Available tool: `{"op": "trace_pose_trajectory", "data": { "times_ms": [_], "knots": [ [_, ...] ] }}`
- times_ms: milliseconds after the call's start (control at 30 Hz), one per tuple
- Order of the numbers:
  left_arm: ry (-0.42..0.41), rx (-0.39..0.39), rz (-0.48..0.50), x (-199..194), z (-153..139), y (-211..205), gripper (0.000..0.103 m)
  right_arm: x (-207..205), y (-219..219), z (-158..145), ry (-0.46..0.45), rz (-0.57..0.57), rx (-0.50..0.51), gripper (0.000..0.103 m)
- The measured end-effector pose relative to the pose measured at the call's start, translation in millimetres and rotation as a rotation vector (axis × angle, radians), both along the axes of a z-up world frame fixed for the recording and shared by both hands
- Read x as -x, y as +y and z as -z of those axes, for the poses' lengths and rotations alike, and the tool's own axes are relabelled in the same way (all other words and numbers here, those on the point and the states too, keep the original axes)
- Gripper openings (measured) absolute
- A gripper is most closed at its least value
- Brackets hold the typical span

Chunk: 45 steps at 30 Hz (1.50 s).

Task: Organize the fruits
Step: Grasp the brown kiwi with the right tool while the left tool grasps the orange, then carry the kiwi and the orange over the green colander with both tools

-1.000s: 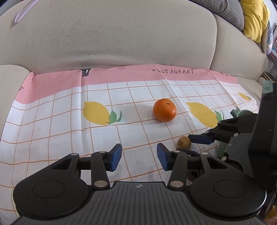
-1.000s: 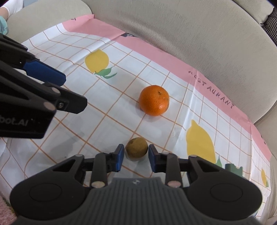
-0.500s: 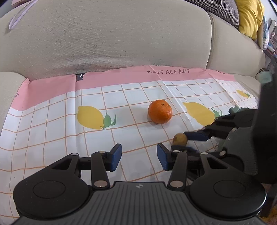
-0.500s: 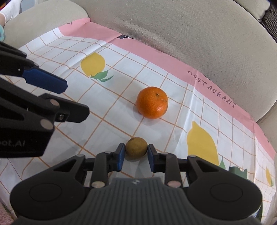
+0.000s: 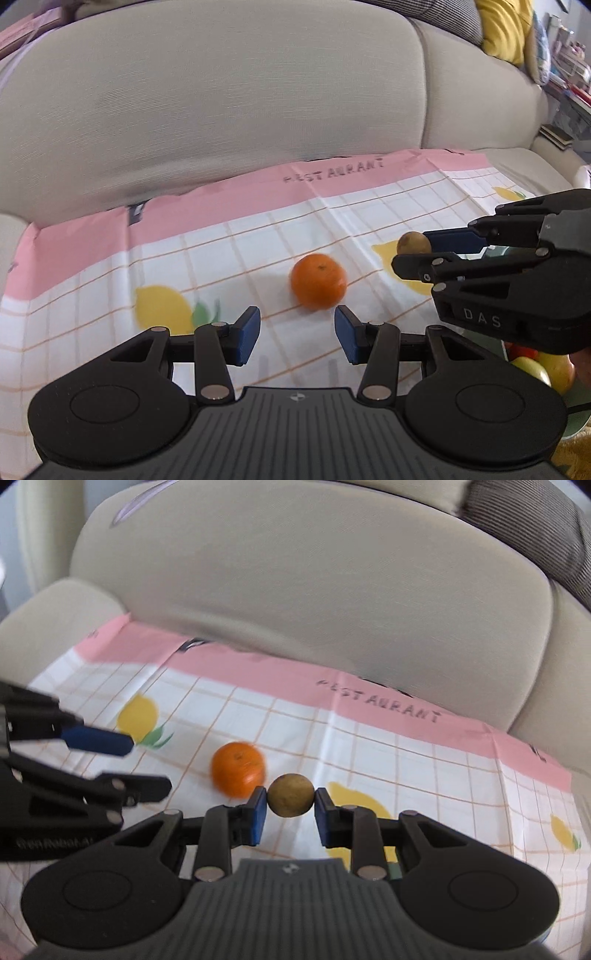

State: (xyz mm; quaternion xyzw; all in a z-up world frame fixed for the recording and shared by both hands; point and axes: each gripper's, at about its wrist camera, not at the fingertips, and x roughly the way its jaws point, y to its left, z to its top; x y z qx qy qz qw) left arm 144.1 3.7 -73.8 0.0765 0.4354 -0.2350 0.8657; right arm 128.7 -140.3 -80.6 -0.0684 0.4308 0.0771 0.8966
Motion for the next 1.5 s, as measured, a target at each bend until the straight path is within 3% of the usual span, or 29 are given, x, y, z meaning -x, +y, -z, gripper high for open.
{"op": "trace_pose_trajectory", "data": {
  "times_ms": [667, 900, 1267, 1500],
  "knots": [
    [0.031, -0.004, 0.037, -37, 39, -36, 0.057, -8, -27, 10, 0.001, 0.071, -0.078, 0.024],
    [0.055, 0.0, 0.023, -39, 40, -38, 0.052, -7, -26, 13, 0.007, 0.069, -0.082, 0.024],
    [0.002, -0.009, -0.083, -18, -1, -16, 0.05, 10, -20, -11, -0.039, 0.052, -0.1, 0.024],
    [-0.048, 0.016, -0.084, 16, -41, 1, 0.05, 38, -10, -31, -0.067, 0.005, -0.114, 0.024]
  ]
}}
